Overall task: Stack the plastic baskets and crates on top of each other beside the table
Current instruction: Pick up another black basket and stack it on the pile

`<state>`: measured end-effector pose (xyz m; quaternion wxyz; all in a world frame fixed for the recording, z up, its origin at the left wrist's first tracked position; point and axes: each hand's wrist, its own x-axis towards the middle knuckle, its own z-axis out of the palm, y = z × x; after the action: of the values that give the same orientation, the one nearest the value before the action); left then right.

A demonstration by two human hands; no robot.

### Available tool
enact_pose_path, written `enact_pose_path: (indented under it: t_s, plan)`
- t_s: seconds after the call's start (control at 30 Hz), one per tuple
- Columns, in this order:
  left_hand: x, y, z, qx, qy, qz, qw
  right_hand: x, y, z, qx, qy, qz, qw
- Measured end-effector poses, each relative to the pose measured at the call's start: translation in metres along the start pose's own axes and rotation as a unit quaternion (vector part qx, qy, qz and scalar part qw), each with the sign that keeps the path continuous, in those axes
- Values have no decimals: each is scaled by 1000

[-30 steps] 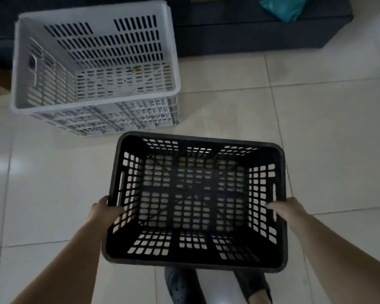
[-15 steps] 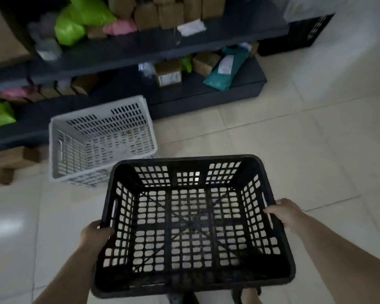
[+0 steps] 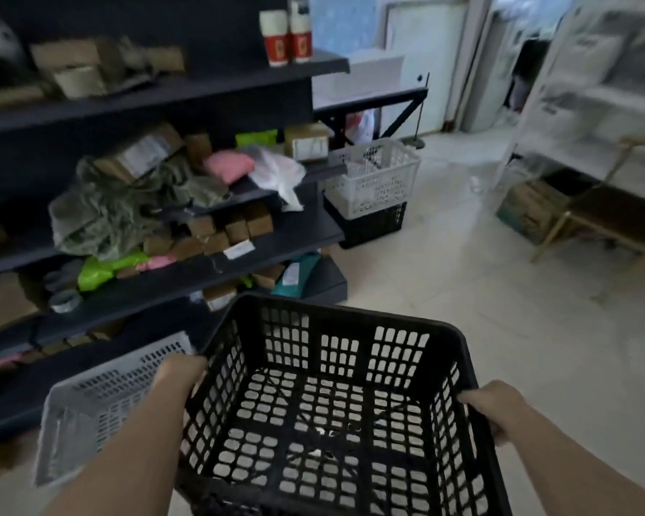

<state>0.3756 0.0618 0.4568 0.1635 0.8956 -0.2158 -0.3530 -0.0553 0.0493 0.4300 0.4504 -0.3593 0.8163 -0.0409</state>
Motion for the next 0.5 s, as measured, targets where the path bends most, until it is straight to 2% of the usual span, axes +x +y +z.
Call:
enact_pose_path:
  t_s: [0.13, 0.27, 0.33, 0.43, 0.5]
  plan:
    - [-4, 77, 33, -14, -64, -2, 998, 26, 3, -60, 41, 44, -3, 998]
    - [22, 143, 78, 58, -65, 42, 995, 78, -10, -103, 69, 74, 17, 995]
    - [2, 189, 92, 45, -86, 42, 994, 113, -19, -121, 64, 86, 25, 994]
    - [18, 258, 122, 27, -138, 43, 989, 153, -49, -150, 36, 122, 35, 991]
    - [46, 307, 144, 82, -149, 68, 983, 181, -77, -173, 35, 143, 41, 988]
